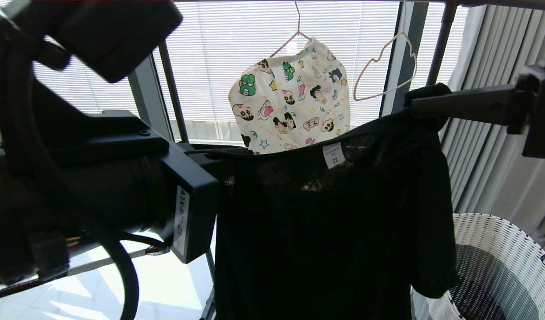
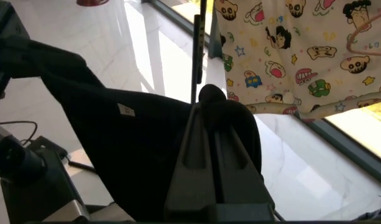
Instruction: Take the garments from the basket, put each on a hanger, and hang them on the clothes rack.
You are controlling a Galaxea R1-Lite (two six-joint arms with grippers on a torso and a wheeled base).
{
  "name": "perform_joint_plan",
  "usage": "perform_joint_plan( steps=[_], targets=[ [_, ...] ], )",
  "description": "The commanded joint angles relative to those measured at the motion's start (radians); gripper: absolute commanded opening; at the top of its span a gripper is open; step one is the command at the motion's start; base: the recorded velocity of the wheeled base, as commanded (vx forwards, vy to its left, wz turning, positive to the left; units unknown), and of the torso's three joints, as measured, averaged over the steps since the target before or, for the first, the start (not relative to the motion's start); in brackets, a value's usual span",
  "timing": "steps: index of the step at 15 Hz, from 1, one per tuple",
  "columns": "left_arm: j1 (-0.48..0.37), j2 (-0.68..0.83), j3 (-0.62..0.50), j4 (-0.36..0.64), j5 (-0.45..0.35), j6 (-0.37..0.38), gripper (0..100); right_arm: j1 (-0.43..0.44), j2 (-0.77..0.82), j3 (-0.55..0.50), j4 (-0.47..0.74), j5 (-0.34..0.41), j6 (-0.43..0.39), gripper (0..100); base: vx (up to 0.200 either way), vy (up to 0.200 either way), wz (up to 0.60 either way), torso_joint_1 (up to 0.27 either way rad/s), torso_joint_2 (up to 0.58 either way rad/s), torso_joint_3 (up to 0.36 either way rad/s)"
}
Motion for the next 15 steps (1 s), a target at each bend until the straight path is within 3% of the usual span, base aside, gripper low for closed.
perform_joint_plan(
  steps=[1,3,9,11,13,15],
  targets=[
    [-0.127,-0.001,0.016,0.002,0.021,-0.106,0,0.004,0.088,-0.057,0.001,0.022,0.0,0,0.0,0.0,0.0,0.0,0.0,0.0],
    [-0.173,0.018,0.033,0.002,0.073,-0.124,0,0.021,0.105,-0.071,0.001,0.026,0.0,0,0.0,0.0,0.0,0.0,0.0,0.0],
    [-0.171,0.016,0.051,0.002,0.113,-0.112,0,0.029,0.084,-0.063,0.007,0.019,0.003,0,0.0,0.0,0.0,0.0,0.0,0.0],
    [-0.122,0.022,0.031,0.002,0.116,-0.083,0,0.022,0.047,-0.054,0.026,0.013,0.006,0,0.0,0.0,0.0,0.0,0.0,0.0],
    [0.005,0.05,-0.038,0.002,0.105,0.017,0,0.01,-0.053,-0.034,0.141,0.016,0.006,0,0.0,0.0,0.0,0.0,0.0,0.0],
    [0.064,0.065,-0.064,0.001,0.054,0.092,0,0.013,-0.114,-0.012,0.205,0.025,0.006,0,0.0,0.0,0.0,0.0,0.0,0.0]
  ],
)
